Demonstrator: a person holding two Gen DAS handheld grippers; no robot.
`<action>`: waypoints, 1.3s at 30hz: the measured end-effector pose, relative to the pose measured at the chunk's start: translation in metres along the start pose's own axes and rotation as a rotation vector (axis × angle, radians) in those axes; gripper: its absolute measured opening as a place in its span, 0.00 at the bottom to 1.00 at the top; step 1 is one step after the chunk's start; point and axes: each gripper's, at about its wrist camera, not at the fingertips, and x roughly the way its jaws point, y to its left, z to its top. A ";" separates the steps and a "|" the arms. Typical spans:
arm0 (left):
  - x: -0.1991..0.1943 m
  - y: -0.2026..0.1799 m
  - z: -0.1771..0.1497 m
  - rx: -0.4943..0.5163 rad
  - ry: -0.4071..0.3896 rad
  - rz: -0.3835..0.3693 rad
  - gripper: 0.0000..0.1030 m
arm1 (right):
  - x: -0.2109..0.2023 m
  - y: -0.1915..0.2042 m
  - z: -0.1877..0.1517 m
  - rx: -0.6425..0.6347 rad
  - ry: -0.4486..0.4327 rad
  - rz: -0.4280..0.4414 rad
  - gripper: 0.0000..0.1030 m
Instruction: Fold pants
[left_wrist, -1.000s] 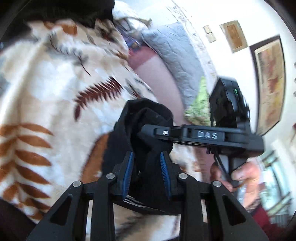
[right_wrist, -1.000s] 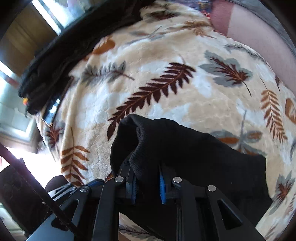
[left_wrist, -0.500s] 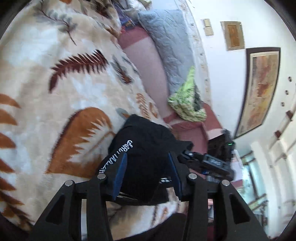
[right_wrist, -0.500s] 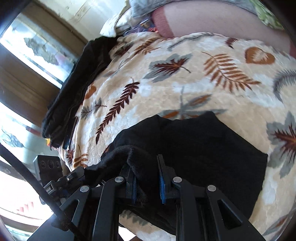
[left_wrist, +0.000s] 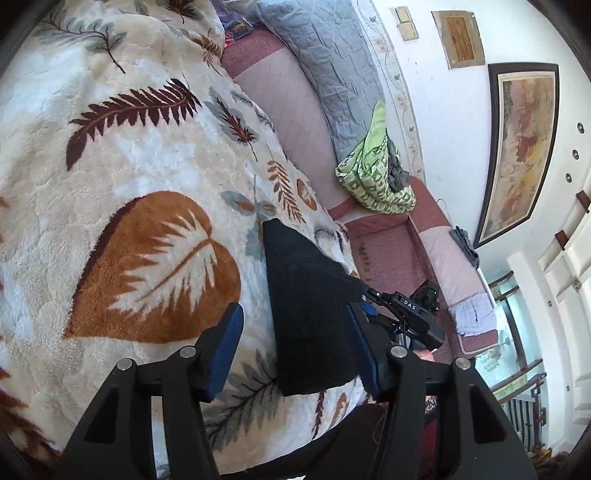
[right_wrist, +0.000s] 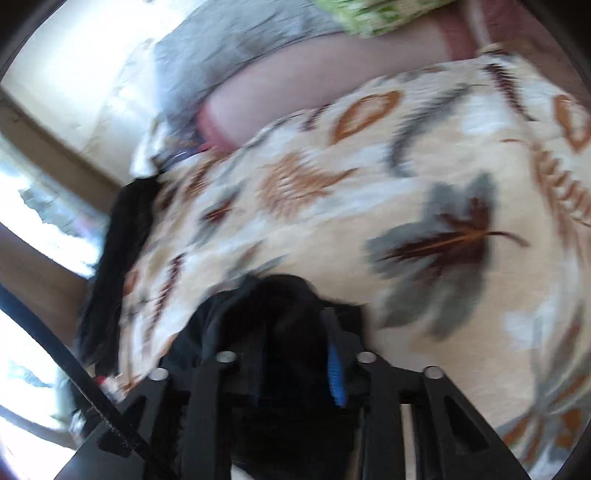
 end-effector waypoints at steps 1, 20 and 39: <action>0.000 0.001 -0.001 0.000 0.001 0.005 0.53 | -0.003 -0.013 0.000 0.040 -0.012 -0.041 0.46; 0.021 0.000 -0.011 0.051 0.067 0.134 0.53 | 0.007 0.010 -0.073 -0.135 0.098 -0.027 0.13; 0.050 -0.101 -0.042 0.379 0.113 0.350 0.56 | -0.029 -0.017 -0.064 -0.097 -0.046 -0.099 0.17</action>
